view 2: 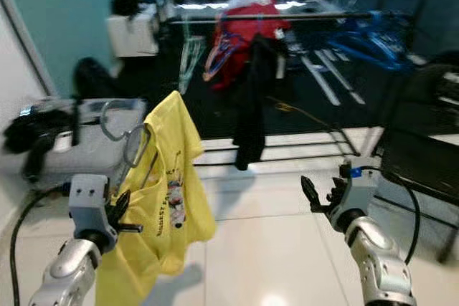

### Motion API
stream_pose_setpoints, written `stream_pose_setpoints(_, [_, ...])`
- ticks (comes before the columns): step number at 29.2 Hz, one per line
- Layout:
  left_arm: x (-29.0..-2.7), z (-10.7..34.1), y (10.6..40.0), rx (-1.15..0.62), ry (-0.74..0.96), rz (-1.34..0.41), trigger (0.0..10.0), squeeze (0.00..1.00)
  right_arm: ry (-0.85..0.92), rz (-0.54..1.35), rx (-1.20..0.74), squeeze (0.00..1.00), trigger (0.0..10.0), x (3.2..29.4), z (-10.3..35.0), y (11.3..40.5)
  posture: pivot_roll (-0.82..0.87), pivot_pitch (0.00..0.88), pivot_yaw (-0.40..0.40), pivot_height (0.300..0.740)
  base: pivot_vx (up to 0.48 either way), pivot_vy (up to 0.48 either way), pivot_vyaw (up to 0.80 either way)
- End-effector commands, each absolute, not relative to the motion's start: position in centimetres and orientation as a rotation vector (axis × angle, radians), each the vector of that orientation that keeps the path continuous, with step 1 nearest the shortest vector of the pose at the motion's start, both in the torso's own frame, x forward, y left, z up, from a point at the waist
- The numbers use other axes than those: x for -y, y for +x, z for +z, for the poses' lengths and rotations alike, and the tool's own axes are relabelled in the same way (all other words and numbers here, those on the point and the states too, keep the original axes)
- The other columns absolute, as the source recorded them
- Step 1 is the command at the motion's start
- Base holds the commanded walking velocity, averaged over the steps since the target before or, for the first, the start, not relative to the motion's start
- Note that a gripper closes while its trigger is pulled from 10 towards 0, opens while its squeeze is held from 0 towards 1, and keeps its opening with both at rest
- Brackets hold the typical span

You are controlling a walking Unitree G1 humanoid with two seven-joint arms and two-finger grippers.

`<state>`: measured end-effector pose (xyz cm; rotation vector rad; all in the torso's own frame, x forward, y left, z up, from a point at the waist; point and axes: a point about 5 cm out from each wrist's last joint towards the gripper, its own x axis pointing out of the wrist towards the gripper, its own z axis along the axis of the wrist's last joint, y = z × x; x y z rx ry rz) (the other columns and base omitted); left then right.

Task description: Hang hanger

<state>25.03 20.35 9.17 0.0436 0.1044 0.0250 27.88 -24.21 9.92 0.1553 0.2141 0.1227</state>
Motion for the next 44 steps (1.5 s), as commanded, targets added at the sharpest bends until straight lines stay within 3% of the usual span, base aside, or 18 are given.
stream_pose_setpoints(1, [-20.1, 9.7, 25.2, -0.069, 0.072, 0.003, 10.0, 0.00, 0.168, 0.133, -0.204, 0.00, 10.0, 23.9, 10.0, 27.9, -0.08, 0.000, 0.027, 0.740, 0.000, 0.000, -0.80])
stream_pose_setpoints(18, [-20.0, 9.8, 25.5, -0.065, 0.077, 0.006, 10.0, 0.00, 0.199, 0.143, -0.181, 0.00, 10.0, 23.9, 10.3, 28.2, -0.09, 0.000, 0.032, 0.740, 0.000, 0.000, -0.79])
stream_pose_setpoints(35, [-20.5, 9.9, 25.3, -0.049, 0.142, 0.068, 10.0, 0.00, 0.245, 0.158, -0.119, 0.00, 10.0, 23.6, 10.8, 28.0, -0.08, 0.000, 0.045, 0.740, 0.000, 0.000, 0.00])
stream_pose_setpoints(44, [-20.0, 10.4, 22.2, -0.027, 0.092, 0.083, 10.0, 0.00, 0.189, 0.166, -0.126, 0.00, 10.0, 23.1, 11.0, 24.9, -0.08, 0.000, 0.050, 0.740, 0.000, 0.000, 0.00])
